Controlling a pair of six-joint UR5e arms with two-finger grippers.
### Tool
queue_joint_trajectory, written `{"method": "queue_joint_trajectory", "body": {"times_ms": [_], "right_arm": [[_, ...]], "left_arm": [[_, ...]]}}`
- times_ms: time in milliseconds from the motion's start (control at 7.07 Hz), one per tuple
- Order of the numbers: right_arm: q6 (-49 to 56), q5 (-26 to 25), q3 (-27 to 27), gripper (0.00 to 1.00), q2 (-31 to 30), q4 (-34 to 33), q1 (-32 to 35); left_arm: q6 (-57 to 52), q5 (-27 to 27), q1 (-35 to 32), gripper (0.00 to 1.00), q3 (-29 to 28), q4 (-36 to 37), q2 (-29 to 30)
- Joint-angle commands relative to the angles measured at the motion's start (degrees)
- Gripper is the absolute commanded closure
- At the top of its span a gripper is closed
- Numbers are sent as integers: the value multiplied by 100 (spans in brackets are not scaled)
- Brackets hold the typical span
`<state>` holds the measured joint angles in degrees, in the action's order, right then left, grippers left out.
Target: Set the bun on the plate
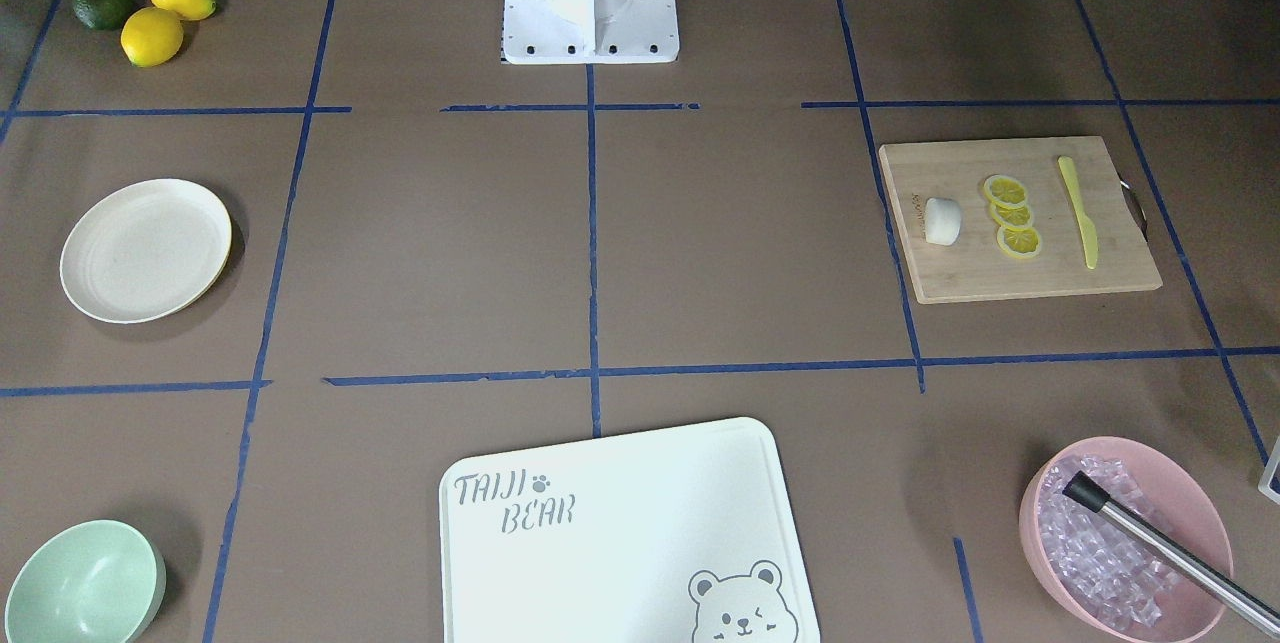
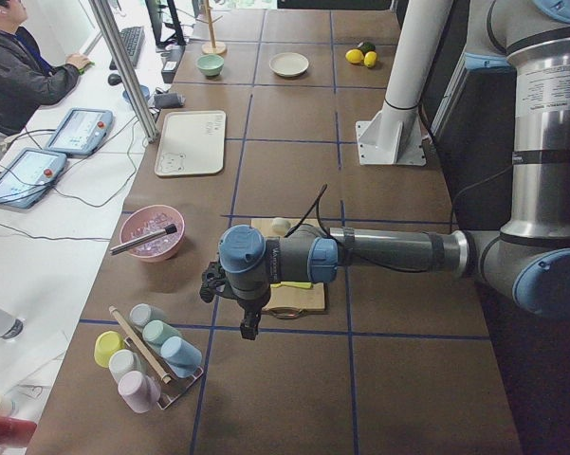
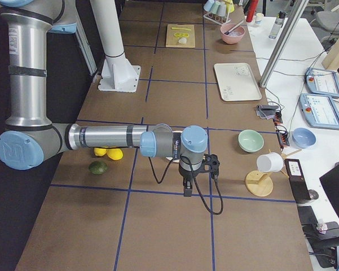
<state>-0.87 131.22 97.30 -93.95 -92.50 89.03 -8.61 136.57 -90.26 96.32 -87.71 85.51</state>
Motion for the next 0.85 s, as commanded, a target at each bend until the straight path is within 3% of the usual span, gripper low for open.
{"method": "queue_joint_trajectory", "body": {"times_ms": [0, 283, 424, 707], "right_arm": [[0, 9, 8, 0, -1, -4, 0], [-79, 44, 44, 0, 17, 48, -70], [-523, 219, 26, 0, 17, 405, -366], [-2749, 194, -18, 0, -140, 2271, -1401]], "left_arm": [[9, 1, 0, 0, 18, 0, 0], [9, 1, 0, 0, 27, 18, 9], [9, 1, 0, 0, 27, 9, 9], [9, 18, 0, 0, 36, 0, 18]]}}
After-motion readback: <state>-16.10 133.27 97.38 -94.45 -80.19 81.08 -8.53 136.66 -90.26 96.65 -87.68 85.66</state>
